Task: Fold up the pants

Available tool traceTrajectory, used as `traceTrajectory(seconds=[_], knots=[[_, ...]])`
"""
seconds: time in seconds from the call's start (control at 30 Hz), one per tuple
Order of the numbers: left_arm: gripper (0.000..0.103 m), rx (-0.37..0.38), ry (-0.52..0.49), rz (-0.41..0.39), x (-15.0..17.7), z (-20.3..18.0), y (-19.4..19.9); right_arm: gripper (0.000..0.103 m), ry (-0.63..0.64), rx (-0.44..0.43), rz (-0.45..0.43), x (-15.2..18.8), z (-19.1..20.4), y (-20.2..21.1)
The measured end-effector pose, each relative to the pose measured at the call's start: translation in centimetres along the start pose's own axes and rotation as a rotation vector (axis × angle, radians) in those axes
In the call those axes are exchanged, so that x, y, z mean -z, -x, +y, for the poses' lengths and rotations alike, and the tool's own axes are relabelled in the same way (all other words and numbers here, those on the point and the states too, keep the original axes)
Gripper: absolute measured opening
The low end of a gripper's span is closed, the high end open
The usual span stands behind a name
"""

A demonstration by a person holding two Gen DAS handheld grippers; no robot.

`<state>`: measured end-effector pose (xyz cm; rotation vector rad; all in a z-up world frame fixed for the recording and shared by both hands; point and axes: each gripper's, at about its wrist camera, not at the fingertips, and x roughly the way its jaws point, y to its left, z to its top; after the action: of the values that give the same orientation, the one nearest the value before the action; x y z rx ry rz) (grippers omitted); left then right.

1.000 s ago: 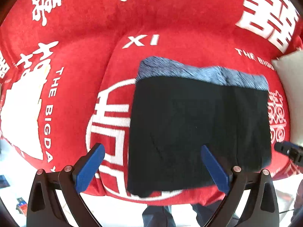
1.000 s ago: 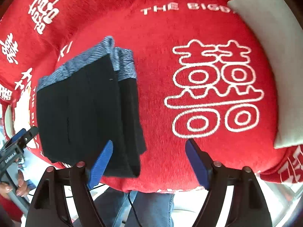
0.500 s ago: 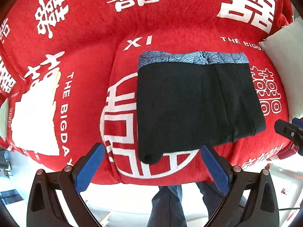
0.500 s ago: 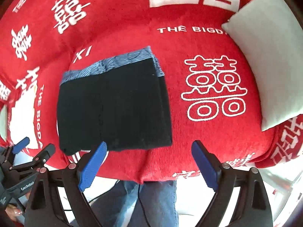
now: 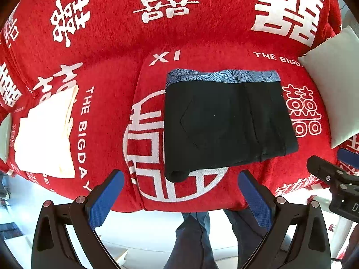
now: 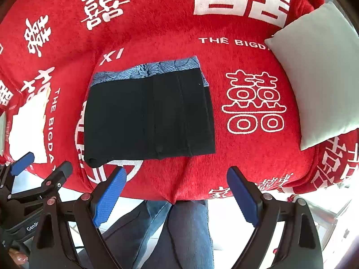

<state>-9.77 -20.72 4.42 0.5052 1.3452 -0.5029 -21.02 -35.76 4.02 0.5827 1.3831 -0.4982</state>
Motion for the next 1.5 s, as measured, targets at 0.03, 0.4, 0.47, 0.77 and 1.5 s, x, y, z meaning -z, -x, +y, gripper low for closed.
traceTrajectory(seconds=[0.03,0.4,0.47,0.77,1.5], knots=[[0.102,0.002,0.000,0.000,0.1,0.0,0.1,0.093,-0.001,0.004,-0.001,0.1,0.1,0.1],[0.102,-0.002,-0.003,-0.011,0.1,0.2,1.4,0.093,0.001,0.030,-0.013,0.3,0.5,1.6],[0.102,0.005,0.001,-0.008,0.1,0.2,1.5,0.093,0.004,0.033,-0.016,0.2,0.5,1.8],[0.102,-0.006,-0.013,-0.021,0.1,0.0,1.9,0.093,0.023,0.045,-0.024,0.0,0.9,2.2],[0.102,-0.008,-0.033,-0.026,0.4,-0.1,2.0,0.093,0.038,0.056,-0.031,-0.1,1.5,2.1]])
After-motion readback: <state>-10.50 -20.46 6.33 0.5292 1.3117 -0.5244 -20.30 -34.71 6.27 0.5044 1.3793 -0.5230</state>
